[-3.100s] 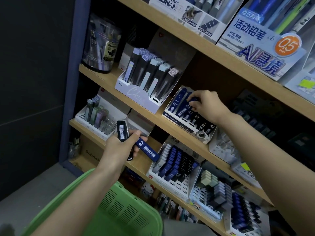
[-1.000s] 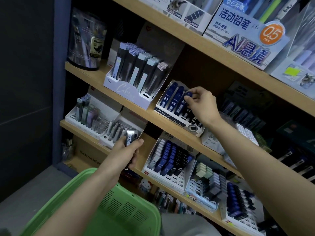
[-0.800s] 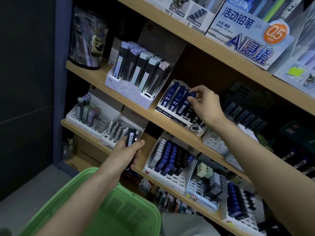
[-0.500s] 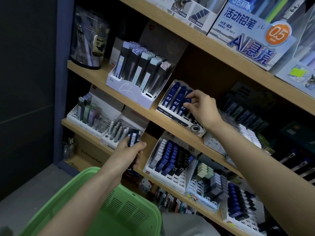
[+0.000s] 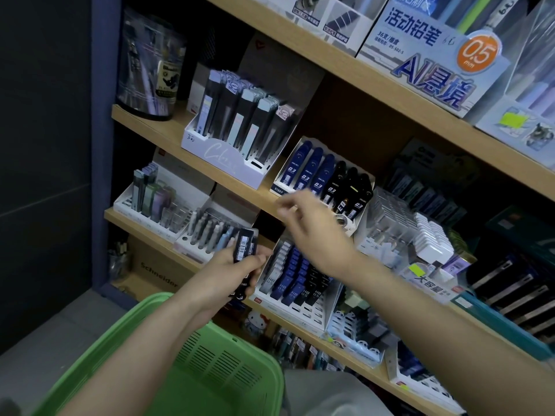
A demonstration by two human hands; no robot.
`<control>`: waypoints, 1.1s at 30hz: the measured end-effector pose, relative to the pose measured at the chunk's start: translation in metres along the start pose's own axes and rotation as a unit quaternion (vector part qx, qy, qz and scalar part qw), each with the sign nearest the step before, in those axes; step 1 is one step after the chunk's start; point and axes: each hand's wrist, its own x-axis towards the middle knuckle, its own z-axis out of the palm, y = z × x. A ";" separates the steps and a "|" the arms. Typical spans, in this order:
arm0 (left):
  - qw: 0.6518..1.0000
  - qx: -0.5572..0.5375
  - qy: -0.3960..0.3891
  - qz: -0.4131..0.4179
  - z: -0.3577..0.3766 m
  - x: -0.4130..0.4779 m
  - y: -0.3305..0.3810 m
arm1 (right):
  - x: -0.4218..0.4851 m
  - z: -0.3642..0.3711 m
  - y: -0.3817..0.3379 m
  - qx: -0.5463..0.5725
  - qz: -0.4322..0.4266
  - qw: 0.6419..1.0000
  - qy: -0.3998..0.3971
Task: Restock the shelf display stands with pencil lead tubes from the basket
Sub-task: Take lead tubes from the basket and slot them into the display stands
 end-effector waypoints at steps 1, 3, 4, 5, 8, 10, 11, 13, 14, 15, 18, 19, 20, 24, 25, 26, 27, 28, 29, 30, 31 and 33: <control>1.000 0.000 -0.010 -0.007 0.000 0.000 0.000 | -0.007 0.008 -0.005 0.025 -0.008 0.998 -0.063; 0.999 0.007 -0.027 -0.022 0.001 -0.001 0.000 | -0.015 0.020 -0.008 0.095 0.001 0.987 -0.129; 0.999 0.014 -0.033 -0.027 0.000 -0.002 0.000 | -0.015 0.023 -0.007 0.130 0.012 0.983 -0.127; 0.999 0.020 -0.038 -0.029 0.000 -0.003 0.000 | -0.015 0.023 -0.006 0.165 0.027 0.979 -0.117; 0.999 0.026 -0.045 -0.011 0.002 -0.006 0.000 | -0.014 0.014 0.000 0.272 0.086 0.953 -0.107; 0.999 0.015 -0.042 0.006 0.004 -0.006 0.002 | -0.017 0.010 0.003 0.312 0.106 0.938 -0.109; 0.999 0.012 -0.040 0.013 0.004 -0.006 0.002 | -0.019 0.009 0.004 0.320 0.110 0.935 -0.106; 0.999 0.012 -0.039 0.026 0.005 -0.006 0.003 | -0.021 0.008 0.006 0.323 0.117 0.934 -0.095; 0.999 0.013 -0.037 0.031 0.006 -0.006 0.002 | -0.022 0.008 0.007 0.320 0.121 0.936 -0.088; 0.999 0.011 -0.033 0.033 0.006 -0.006 0.002 | -0.023 0.009 0.007 0.313 0.125 0.938 -0.079; 0.999 -0.019 -0.023 0.030 0.005 -0.005 0.001 | -0.022 0.008 0.007 0.282 0.142 0.948 -0.041; 0.999 -0.028 -0.021 0.032 0.004 -0.004 0.001 | -0.023 0.007 0.007 0.274 0.143 0.951 -0.031; 0.999 -0.034 -0.019 0.036 0.004 -0.005 0.002 | -0.023 0.005 0.006 0.267 0.139 0.953 -0.023; 0.996 -0.077 0.039 0.038 0.006 -0.005 0.004 | -0.026 0.002 0.004 0.246 0.129 0.961 0.003; 0.994 -0.083 0.058 0.037 0.005 -0.004 0.003 | -0.027 0.003 0.004 0.241 0.132 0.962 0.001; 0.994 -0.074 0.075 0.039 0.004 -0.004 0.003 | -0.028 0.003 0.005 0.236 0.136 0.962 -0.012; 0.993 -0.052 0.092 0.044 0.003 -0.003 0.002 | -0.029 0.003 0.005 0.230 0.140 0.963 -0.036; 0.993 -0.024 0.107 0.051 0.001 -0.002 0.001 | -0.031 0.005 0.004 0.221 0.141 0.963 -0.067; 0.991 0.001 0.119 0.060 0.000 -0.002 0.000 | -0.033 0.007 0.003 0.211 0.136 0.963 -0.095; 0.990 0.018 0.124 0.068 0.000 -0.001 -0.001 | -0.035 0.010 0.002 0.205 0.128 0.963 -0.116; 0.989 0.026 0.122 0.073 0.001 -0.001 -0.001 | -0.037 0.013 0.000 0.203 0.115 0.964 -0.129; 0.991 0.037 0.105 0.079 0.004 -0.001 -0.002 | -0.039 0.017 -0.002 0.203 0.093 0.964 -0.142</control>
